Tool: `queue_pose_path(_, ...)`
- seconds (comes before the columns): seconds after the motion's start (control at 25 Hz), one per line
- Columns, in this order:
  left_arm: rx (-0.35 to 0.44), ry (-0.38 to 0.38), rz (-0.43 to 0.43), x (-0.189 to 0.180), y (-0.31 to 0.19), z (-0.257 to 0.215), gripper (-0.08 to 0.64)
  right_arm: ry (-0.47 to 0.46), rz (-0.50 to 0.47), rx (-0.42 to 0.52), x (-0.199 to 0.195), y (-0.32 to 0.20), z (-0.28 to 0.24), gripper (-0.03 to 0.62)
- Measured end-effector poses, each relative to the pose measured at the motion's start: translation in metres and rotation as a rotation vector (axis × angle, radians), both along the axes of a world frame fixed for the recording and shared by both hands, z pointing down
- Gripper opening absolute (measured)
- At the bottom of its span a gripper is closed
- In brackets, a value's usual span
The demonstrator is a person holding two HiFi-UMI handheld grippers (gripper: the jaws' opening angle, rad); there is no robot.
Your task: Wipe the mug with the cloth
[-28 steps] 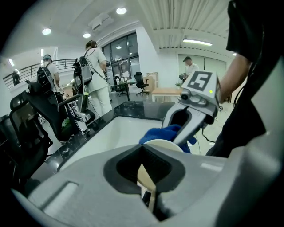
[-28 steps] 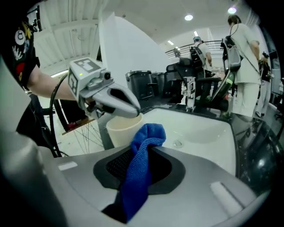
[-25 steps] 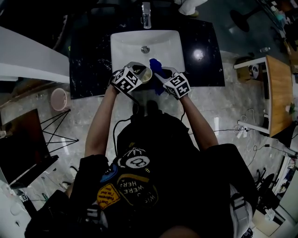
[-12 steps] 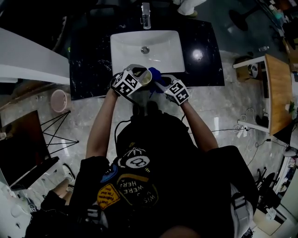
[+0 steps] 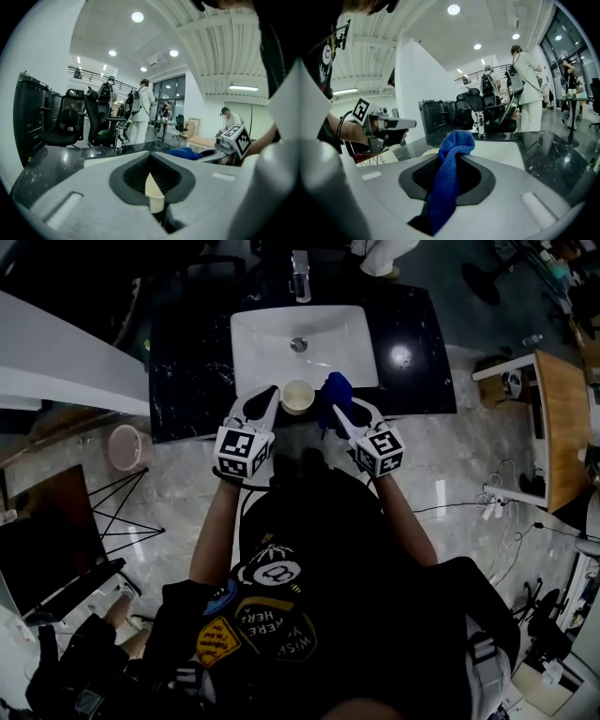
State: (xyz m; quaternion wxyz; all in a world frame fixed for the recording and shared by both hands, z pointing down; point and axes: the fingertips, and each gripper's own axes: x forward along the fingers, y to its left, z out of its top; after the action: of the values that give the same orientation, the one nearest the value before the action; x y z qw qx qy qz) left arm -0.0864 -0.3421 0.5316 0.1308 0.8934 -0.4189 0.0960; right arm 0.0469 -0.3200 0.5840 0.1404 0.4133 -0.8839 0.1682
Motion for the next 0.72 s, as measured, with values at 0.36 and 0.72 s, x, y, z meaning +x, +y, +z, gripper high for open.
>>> queue_pose_path(0.36, 0.027, 0.096, -0.003, 0.004, 0.057, -0.033, 0.005, -0.163, 0.084, 0.146, -0.018, 0.036, -0.088, 0.084)
queue_pose_path(0.72, 0.04, 0.092, -0.116, 0.023, 0.144, -0.046, 0.005, -0.199, 0.018, 0.197, -0.004, 0.122, -0.112, 0.084)
